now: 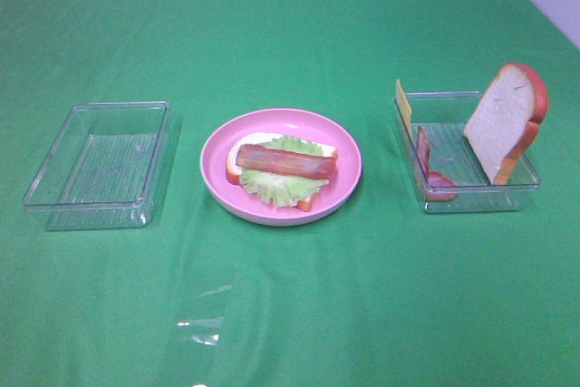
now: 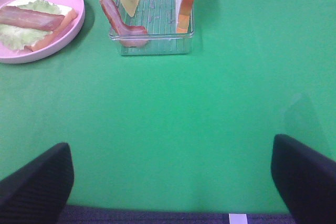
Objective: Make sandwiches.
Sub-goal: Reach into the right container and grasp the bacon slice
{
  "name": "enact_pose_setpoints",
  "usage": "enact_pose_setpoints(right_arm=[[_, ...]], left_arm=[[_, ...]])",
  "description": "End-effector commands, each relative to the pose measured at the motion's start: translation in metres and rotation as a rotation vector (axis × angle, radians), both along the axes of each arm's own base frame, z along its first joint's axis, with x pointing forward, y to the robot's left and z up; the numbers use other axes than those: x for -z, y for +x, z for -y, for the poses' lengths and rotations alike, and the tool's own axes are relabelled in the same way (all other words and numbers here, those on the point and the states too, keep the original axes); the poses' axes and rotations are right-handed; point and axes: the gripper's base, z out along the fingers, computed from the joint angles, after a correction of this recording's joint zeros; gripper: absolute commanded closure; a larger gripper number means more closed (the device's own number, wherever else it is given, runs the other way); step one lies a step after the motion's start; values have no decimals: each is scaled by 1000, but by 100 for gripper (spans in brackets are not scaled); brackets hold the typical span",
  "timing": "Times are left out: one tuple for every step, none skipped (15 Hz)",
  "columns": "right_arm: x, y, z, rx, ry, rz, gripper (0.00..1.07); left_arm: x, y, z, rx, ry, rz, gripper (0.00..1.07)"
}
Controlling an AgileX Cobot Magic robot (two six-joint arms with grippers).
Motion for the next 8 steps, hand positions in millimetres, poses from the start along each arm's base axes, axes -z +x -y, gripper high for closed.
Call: enact_pose_setpoints(right_arm=[[0,-4,0,0,-6,33,10],[0,-4,0,0,-6,33,10],[0,-4,0,0,-5,34,10],[0,-3,0,0,-6,28,10],[0,-3,0,0,-6,26,10],[0,-3,0,0,-6,26,10],[0,-3,0,0,-6,26,10],[0,-3,0,0,-6,26,10]], left_arm=[[1,-9,-1,-1,-8,53,7],[1,-8,-1,0,-10,48,7],[1,-8,-1,3,-16,48,7],[1,-8,0,9,-25,46,7],[1,-8,1,16,-34,46,7],[1,-8,1,16,-34,47,7],[1,-8,1,-1,-35,47,7],[1,-8,2,-43,-34,48,7]])
